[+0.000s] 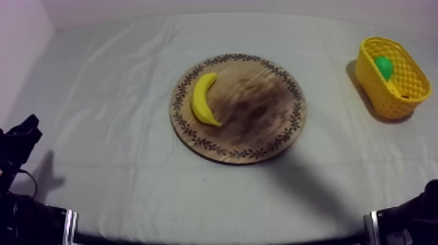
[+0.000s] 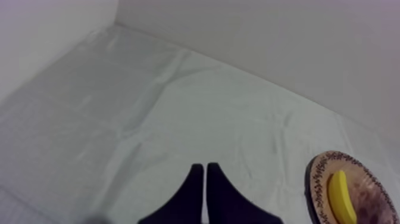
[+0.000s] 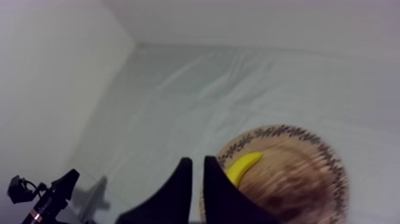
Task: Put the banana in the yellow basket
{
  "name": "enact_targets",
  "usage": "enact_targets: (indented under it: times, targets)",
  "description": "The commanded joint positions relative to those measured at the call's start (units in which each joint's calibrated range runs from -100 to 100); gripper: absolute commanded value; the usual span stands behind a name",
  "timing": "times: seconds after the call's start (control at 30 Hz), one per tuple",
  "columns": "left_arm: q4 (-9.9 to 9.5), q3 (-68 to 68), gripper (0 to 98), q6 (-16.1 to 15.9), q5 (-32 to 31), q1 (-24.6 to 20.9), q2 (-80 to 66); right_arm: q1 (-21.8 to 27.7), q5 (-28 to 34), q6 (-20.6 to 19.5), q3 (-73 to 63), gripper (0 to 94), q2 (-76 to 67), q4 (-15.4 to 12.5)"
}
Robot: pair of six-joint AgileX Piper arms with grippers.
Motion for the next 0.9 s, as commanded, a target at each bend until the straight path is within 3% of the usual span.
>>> enact_targets:
  times: [0.0, 0.4, 0.57, 0.63, 0.77, 0.87]
  targets:
    - [0.02, 0.0, 0.1, 0.0, 0.0, 0.0, 0.0, -2.3, -0.3, -3.1, -0.4, 9.4, 7.2, 1.5]
    - [0.02, 0.0, 0.1, 0.0, 0.0, 0.0, 0.0, -4.6, -5.8, -9.0, 4.5, 10.5, 18.2, 7.7]
    - [0.02, 0.0, 0.1, 0.0, 0.0, 0.0, 0.0, -4.8, -7.8, -9.2, 7.4, 11.7, 19.1, 8.4]
    - [0.02, 0.0, 0.1, 0.0, 0.0, 0.0, 0.0, -4.8, -8.2, -8.2, 7.8, 21.6, 19.2, 7.7]
    - [0.02, 0.0, 0.1, 0.0, 0.0, 0.0, 0.0, -5.2, -9.0, -5.8, 8.1, 64.3, 19.7, 6.1]
    - [0.02, 0.0, 0.1, 0.0, 0.0, 0.0, 0.0, -6.0, -9.8, -5.9, 8.2, 78.0, 20.5, 7.2]
